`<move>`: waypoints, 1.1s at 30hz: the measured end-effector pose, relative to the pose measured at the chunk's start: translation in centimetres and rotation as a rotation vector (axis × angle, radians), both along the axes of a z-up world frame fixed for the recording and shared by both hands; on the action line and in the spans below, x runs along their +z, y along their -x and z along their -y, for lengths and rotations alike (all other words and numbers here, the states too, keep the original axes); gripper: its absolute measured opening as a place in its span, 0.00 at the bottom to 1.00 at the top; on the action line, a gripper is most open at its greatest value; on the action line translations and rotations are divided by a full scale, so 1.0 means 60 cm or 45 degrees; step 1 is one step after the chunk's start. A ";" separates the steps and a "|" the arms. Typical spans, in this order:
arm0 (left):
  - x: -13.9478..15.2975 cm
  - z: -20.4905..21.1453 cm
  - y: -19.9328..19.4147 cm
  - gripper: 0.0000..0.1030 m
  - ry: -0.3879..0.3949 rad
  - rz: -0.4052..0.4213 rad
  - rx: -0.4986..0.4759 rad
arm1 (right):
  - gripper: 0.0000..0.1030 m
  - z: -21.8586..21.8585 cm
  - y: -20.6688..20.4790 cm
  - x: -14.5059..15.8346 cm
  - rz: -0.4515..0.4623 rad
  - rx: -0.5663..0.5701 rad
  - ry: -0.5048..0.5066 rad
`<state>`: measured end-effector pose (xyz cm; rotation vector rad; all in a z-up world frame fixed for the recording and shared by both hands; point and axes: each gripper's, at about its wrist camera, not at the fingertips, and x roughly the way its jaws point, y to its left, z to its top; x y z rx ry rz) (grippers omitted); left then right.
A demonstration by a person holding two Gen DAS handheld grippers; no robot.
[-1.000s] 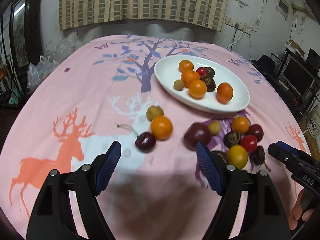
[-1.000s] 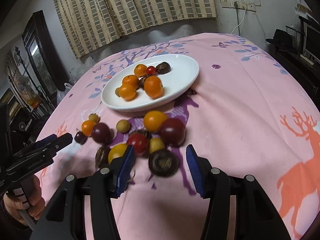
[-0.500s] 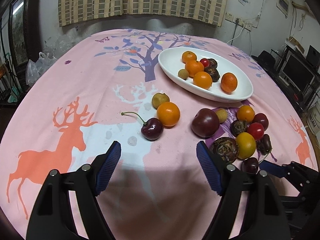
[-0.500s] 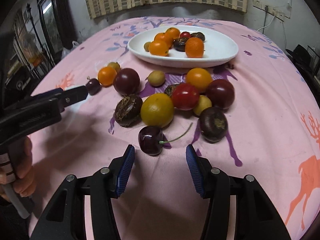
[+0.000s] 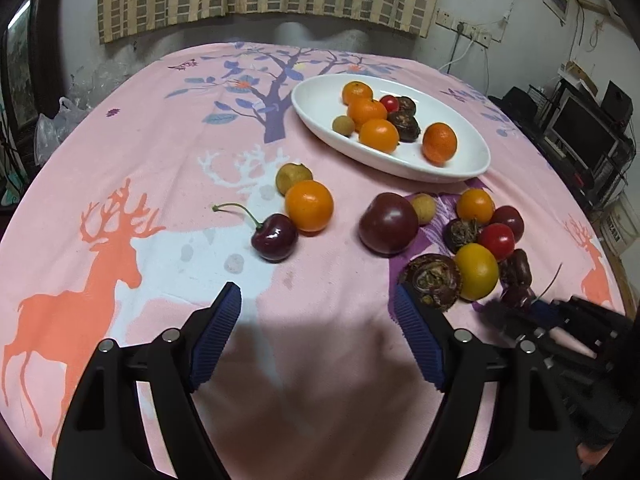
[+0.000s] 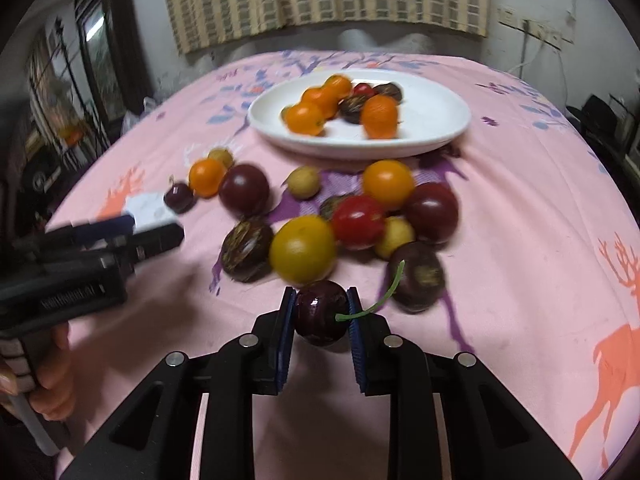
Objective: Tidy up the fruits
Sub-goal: 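Grasp a stemmed dark cherry with the right tool while the left tool grasps a mangosteen, then place the cherry and mangosteen on the white plate and open both tools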
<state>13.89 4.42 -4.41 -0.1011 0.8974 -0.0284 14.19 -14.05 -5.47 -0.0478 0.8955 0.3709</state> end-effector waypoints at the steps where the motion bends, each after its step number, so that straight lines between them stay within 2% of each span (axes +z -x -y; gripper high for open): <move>1: -0.001 0.004 0.001 0.75 -0.013 0.003 -0.010 | 0.25 0.007 -0.001 0.002 0.001 -0.011 -0.020; 6: -0.009 0.030 0.008 0.75 -0.023 -0.013 -0.082 | 0.25 0.028 -0.008 0.007 -0.016 -0.051 -0.081; 10: -0.014 0.066 0.018 0.75 -0.100 0.000 -0.161 | 0.25 0.034 -0.009 0.013 -0.008 -0.059 -0.109; 14: -0.021 0.088 0.011 0.75 -0.131 -0.026 -0.187 | 0.25 0.045 -0.007 0.019 -0.018 -0.082 -0.151; 18: -0.032 0.111 -0.012 0.61 -0.162 -0.066 -0.221 | 0.25 0.054 -0.002 0.029 -0.012 -0.085 -0.201; 20: -0.034 0.117 -0.024 0.59 -0.155 -0.060 -0.220 | 0.25 0.056 -0.001 0.031 -0.013 -0.079 -0.218; 22: -0.033 0.123 -0.035 0.47 -0.141 -0.067 -0.227 | 0.25 0.057 -0.002 0.030 -0.022 -0.076 -0.227; 24: -0.031 0.129 -0.038 0.39 -0.137 -0.065 -0.249 | 0.25 0.056 -0.001 0.029 -0.028 -0.069 -0.230; 26: -0.030 0.131 -0.034 0.39 -0.141 -0.067 -0.259 | 0.25 0.054 0.000 0.030 -0.024 -0.064 -0.232; 29: -0.020 0.121 -0.021 0.39 -0.091 -0.071 -0.270 | 0.25 0.056 0.003 0.035 -0.003 -0.065 -0.248; 33: 0.022 0.109 -0.005 0.39 -0.062 0.002 -0.285 | 0.25 0.054 0.009 0.043 0.048 -0.065 -0.267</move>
